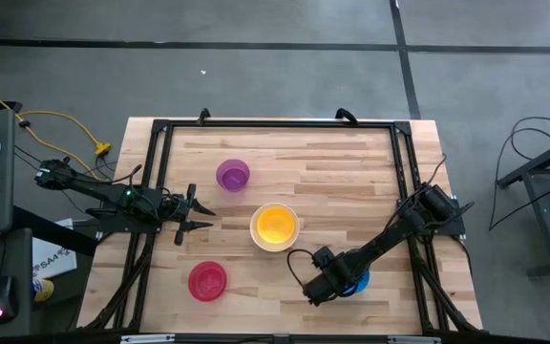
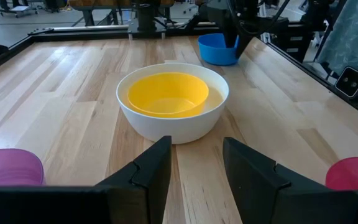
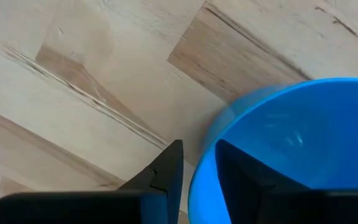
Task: Nest bowls inside each other
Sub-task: Stack the blue bowl on the yellow bowl
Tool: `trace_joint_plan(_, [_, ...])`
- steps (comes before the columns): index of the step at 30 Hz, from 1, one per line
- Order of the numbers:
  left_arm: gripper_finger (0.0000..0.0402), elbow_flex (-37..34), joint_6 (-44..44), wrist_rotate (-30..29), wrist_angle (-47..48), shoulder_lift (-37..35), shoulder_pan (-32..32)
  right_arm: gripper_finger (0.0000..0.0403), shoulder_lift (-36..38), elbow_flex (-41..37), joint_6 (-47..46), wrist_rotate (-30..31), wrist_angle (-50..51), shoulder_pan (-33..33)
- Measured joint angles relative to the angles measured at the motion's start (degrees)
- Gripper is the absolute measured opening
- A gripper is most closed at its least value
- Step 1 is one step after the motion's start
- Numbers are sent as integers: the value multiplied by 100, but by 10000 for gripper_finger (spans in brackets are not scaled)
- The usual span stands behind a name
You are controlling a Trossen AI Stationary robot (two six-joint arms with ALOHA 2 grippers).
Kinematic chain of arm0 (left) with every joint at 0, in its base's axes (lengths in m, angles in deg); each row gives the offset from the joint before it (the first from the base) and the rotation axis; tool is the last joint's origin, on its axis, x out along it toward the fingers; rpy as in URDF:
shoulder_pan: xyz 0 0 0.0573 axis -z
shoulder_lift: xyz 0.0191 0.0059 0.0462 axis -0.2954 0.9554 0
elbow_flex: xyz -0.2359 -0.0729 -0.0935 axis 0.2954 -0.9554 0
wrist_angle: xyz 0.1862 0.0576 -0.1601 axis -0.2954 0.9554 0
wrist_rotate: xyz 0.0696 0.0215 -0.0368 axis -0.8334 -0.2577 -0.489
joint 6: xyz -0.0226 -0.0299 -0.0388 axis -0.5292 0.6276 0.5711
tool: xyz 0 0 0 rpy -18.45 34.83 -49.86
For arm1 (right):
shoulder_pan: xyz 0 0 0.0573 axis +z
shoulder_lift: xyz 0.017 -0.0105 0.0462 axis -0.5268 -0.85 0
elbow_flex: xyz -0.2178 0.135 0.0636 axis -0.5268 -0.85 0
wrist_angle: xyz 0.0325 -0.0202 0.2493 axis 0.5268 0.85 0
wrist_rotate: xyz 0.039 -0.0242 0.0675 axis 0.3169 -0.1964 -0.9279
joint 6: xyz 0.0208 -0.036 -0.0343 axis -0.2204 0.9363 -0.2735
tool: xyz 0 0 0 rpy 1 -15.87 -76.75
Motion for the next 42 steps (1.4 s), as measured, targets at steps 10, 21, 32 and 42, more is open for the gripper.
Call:
trace_joint_plan(10, [145, -1, 2, -1, 1, -1, -1, 10, 2, 7, 99, 54, 67, 2])
trace_joint_plan(21, [145, -1, 0, -2, 0, -2, -2, 5, 2, 7, 409, 50, 86, 0])
trace_joint_plan(32, [145, -1, 2, 0, 1, -2, -2, 4, 2, 9, 665, 51, 75, 0])
trace_joint_plan(42, [145, 1, 0, -2, 1, -2, 0, 3, 123, 7, 877, 146, 88, -48])
